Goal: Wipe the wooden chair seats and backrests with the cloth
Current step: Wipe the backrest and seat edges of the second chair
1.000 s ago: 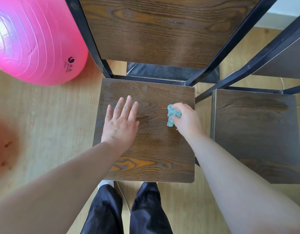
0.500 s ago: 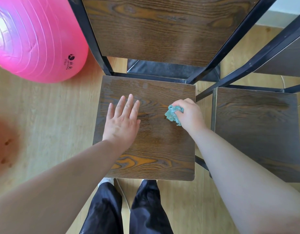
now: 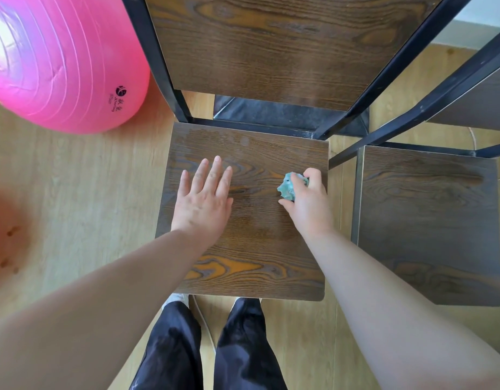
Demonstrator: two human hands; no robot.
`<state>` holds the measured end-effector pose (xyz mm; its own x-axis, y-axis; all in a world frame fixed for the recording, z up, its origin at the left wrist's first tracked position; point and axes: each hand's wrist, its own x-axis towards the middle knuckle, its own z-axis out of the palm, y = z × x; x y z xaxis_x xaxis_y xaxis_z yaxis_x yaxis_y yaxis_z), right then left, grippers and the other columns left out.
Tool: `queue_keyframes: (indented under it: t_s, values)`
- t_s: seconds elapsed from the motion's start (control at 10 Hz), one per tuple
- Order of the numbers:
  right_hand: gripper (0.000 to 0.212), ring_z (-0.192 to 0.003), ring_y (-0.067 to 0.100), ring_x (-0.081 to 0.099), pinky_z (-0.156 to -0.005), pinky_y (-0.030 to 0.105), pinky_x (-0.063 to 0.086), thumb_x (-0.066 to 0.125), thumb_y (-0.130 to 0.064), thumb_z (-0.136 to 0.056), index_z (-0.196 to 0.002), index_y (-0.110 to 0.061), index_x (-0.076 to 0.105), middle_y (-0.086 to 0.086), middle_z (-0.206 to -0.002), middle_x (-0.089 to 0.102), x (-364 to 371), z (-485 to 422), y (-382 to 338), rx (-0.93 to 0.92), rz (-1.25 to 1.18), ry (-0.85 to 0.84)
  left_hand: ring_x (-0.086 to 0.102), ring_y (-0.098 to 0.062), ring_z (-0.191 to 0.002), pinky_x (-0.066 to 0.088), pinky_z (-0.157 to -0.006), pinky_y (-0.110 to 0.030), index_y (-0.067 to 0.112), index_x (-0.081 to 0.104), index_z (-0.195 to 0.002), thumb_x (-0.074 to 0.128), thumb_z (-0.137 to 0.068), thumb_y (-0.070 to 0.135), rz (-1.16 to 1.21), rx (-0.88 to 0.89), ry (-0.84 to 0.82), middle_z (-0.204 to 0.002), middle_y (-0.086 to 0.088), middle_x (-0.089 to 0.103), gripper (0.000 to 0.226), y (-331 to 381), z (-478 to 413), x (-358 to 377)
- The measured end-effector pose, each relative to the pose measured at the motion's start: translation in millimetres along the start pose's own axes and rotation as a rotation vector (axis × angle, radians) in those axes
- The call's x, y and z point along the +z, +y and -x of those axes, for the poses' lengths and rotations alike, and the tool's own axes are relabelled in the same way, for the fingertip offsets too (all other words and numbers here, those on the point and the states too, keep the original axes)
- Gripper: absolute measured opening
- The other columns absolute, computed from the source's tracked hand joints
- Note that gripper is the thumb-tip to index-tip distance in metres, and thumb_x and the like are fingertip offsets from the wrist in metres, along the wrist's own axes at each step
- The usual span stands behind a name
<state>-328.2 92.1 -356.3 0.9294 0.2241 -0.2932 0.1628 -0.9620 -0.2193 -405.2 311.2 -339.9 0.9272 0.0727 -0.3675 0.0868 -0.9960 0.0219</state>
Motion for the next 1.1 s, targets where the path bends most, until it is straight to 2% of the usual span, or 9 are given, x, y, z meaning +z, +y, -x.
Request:
queue_keyframes:
  t_s: [0.1, 0.2, 0.3, 0.4, 0.5, 0.6, 0.8, 1.0, 1.1]
  values:
    - [0.030, -0.104, 0.014, 0.056, -0.064, 0.015, 0.048, 0.059, -0.030, -0.096, -0.123, -0.021, 0.049, -0.008, -0.112, 0.044, 3.2, -3.3, -1.7, 0.122, -0.167, 0.049, -0.014, -0.026, -0.152, 0.003, -0.122, -0.053, 0.021, -0.011, -0.156, 0.016, -0.104, 0.042, 0.000, -0.007, -0.010, -0.165, -0.004, -0.015, 0.062, -1.4, -1.3, 0.5]
    - [0.021, -0.105, 0.013, 0.057, -0.067, 0.017, 0.051, 0.056, -0.023, -0.098, -0.119, -0.018, 0.056, -0.007, -0.112, 0.054, 3.1, -3.6, 2.4, 0.137, -0.205, 0.071, -0.014, -0.026, -0.152, 0.002, -0.122, -0.053, 0.021, -0.010, -0.156, 0.016, -0.104, 0.042, 0.011, -0.020, -0.013, -0.165, -0.004, -0.015, 0.062, -3.8, -2.0, -0.3]
    - [0.029, -0.109, 0.016, 0.057, -0.083, 0.021, 0.053, 0.060, -0.012, -0.095, -0.124, -0.013, 0.064, -0.001, -0.120, 0.056, -3.5, -8.4, 5.7, 0.082, -0.245, 0.075, -0.016, -0.026, -0.151, 0.001, -0.123, -0.053, 0.022, -0.011, -0.156, 0.015, -0.104, 0.042, 0.011, -0.025, -0.019, -0.165, -0.004, -0.017, 0.062, -6.3, -3.1, -1.5]
    - [0.032, -0.105, 0.015, 0.057, -0.080, 0.011, 0.044, 0.061, -0.007, -0.093, -0.123, -0.015, 0.067, -0.001, -0.116, 0.055, -13.3, -29.3, 6.5, 0.042, -0.301, 0.095, -0.017, -0.026, -0.151, 0.001, -0.123, -0.052, 0.021, -0.012, -0.156, 0.014, -0.104, 0.043, 0.012, -0.030, -0.018, -0.165, -0.004, -0.017, 0.062, -9.6, -4.9, -1.3]
    - [0.032, -0.107, 0.015, 0.056, -0.086, 0.017, 0.047, 0.062, -0.006, -0.093, -0.123, -0.015, 0.067, -0.001, -0.118, 0.054, -27.0, -65.4, 4.2, -0.010, -0.280, 0.105, -0.017, -0.026, -0.151, 0.001, -0.123, -0.052, 0.022, -0.013, -0.156, 0.012, -0.103, 0.043, 0.013, -0.042, -0.017, -0.165, -0.004, -0.018, 0.062, -13.1, -8.3, 0.5]
    - [0.035, -0.112, 0.019, 0.055, -0.094, 0.027, 0.050, 0.064, -0.007, -0.092, -0.126, -0.012, 0.064, 0.002, -0.123, 0.052, -33.0, -95.9, -1.3, -0.085, -0.236, -0.004, -0.016, -0.027, -0.151, 0.001, -0.123, -0.052, 0.022, -0.012, -0.156, 0.013, -0.104, 0.043, 0.018, -0.050, -0.019, -0.165, -0.004, -0.018, 0.062, -15.3, -12.6, 1.4]
    - [0.051, -0.101, 0.012, 0.051, -0.087, 0.026, 0.048, 0.073, -0.044, -0.083, -0.124, -0.015, 0.065, -0.001, -0.118, 0.050, -23.5, -97.1, -9.5, -0.086, -0.192, -0.011, -0.018, -0.027, -0.151, 0.000, -0.123, -0.053, 0.022, -0.011, -0.156, 0.012, -0.104, 0.043, 0.049, -0.059, -0.021, -0.165, -0.005, -0.018, 0.061, -14.1, -16.2, 2.0]
    - [0.026, -0.105, 0.020, 0.059, -0.086, 0.026, 0.051, 0.071, -0.022, -0.088, -0.113, -0.017, 0.065, -0.002, -0.120, 0.053, -13.7, -93.8, -23.6, -0.022, -0.123, 0.113, -0.017, -0.027, -0.151, 0.000, -0.122, -0.053, 0.021, -0.010, -0.156, 0.013, -0.104, 0.043, 0.059, -0.062, -0.029, -0.165, -0.005, -0.017, 0.061, -15.1, -18.1, 3.0]
    - [0.021, -0.106, 0.022, 0.058, -0.089, 0.027, 0.050, 0.067, -0.013, -0.090, -0.112, -0.015, 0.069, 0.000, -0.122, 0.057, -21.2, -101.6, -18.5, -0.033, -0.174, 0.082, -0.017, -0.027, -0.151, 0.000, -0.122, -0.053, 0.021, -0.009, -0.157, 0.013, -0.104, 0.043, 0.066, -0.065, -0.030, -0.165, -0.005, -0.017, 0.061, -17.6, -18.7, 3.1]
